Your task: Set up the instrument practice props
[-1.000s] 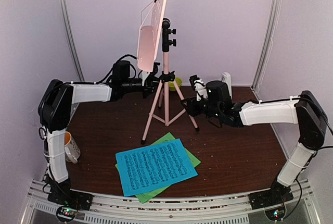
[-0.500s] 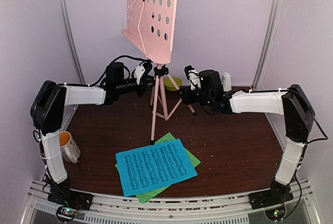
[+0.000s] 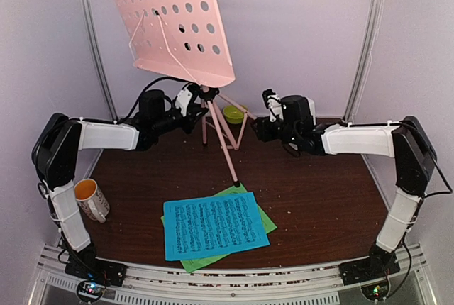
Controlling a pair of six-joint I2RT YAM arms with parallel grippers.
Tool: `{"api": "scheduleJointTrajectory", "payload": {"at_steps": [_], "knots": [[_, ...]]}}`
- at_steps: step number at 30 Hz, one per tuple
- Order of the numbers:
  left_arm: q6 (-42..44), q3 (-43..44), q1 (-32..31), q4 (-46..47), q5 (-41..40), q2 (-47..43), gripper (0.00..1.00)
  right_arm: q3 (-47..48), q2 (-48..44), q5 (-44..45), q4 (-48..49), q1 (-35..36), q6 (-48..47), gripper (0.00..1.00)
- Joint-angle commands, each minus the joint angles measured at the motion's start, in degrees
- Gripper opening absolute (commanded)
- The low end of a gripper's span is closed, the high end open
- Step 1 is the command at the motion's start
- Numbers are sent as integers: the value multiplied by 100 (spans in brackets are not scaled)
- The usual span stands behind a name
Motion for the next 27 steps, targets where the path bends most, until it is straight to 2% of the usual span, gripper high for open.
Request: {"api": "scheduleJointTrajectory", "payload": {"at_steps": [1, 8, 12, 16, 22, 27], "knots": [[-301, 372, -152, -662, -682, -199, 0, -394, -487, -466, 326, 7, 261, 54], [-341, 1152, -213, -1994, -989, -115, 0, -976, -690, -1530, 950, 87, 599, 64], [-446, 1718, -240, -2666, -950, 112, 0, -735, -351, -1736, 1053, 134, 666, 69], [-489, 1900, -273, -2852, -1028, 217, 0, -350, 8, -1774, 1075, 193, 724, 72], [-550, 2193, -312, -3144, -1072, 334, 0, 143, 360, -1378, 943, 310, 640, 71], [-600, 2614, -336, -3689, -1174, 476, 0, 461, 609, -989, 696, 306, 393, 61]]}}
